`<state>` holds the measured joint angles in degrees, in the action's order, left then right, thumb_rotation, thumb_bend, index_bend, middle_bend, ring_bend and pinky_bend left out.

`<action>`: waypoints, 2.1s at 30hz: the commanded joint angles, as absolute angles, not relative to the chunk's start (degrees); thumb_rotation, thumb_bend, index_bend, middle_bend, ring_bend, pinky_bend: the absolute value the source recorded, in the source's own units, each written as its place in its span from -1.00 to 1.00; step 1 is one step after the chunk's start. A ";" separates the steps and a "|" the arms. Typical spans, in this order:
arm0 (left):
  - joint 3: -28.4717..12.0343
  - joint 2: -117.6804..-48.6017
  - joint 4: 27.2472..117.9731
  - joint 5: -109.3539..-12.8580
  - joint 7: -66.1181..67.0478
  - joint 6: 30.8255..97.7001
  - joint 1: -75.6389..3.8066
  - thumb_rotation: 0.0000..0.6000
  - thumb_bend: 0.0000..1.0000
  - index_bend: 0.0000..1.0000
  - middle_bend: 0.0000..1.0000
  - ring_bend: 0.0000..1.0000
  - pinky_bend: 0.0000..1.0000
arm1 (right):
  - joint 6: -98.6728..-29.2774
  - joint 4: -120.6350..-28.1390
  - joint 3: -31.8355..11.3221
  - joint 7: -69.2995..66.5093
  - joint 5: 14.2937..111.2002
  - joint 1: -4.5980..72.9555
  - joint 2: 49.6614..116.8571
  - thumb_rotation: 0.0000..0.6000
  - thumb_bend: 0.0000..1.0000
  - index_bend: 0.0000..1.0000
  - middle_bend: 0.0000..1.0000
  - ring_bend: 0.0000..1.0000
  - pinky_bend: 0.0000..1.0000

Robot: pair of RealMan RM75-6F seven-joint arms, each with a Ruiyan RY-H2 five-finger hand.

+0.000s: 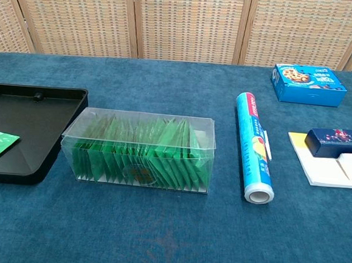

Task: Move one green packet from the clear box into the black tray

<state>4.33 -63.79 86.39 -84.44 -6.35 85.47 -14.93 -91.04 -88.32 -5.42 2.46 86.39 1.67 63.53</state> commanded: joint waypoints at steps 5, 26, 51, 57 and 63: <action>3.88 -63.72 86.43 -84.97 -6.73 84.34 -14.63 1.00 -0.92 -1.00 -1.00 -1.00 -1.00 | -91.12 -87.98 -5.54 1.91 86.39 1.64 63.62 1.00 -1.00 -1.00 -1.00 -1.00 -1.00; -6.60 -74.50 99.76 -86.03 10.14 55.69 -38.21 1.00 -0.92 -0.91 -1.00 -1.00 -1.00 | -88.35 -87.12 -6.12 -0.11 84.33 2.48 63.68 1.00 -1.00 -1.00 -1.00 -1.00 -1.00; -8.56 -85.57 95.43 -73.53 24.93 52.06 -44.93 1.00 -0.92 -0.84 -1.00 -1.00 -1.00 | -85.81 -85.27 -6.54 -2.87 82.30 3.09 63.74 1.00 -1.00 -1.00 -1.00 -1.00 -1.00; -8.14 -85.62 95.57 -72.99 24.99 52.40 -45.16 1.00 -0.67 -0.82 -1.00 -1.00 -1.00 | -85.43 -85.21 -6.48 -3.77 82.18 3.12 63.53 1.00 -1.00 -1.00 -1.00 -1.00 -1.00; -7.99 -85.17 95.87 -72.81 24.44 52.78 -45.31 1.00 -0.36 -0.81 -1.00 -1.00 -1.00 | -85.37 -85.23 -6.44 -4.00 82.23 3.14 63.47 1.00 -1.00 -1.00 -1.00 -1.00 -1.00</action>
<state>-7.96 -85.24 95.81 -72.86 24.52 52.71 -45.30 -85.38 -85.23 -6.44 -4.00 82.23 3.14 63.47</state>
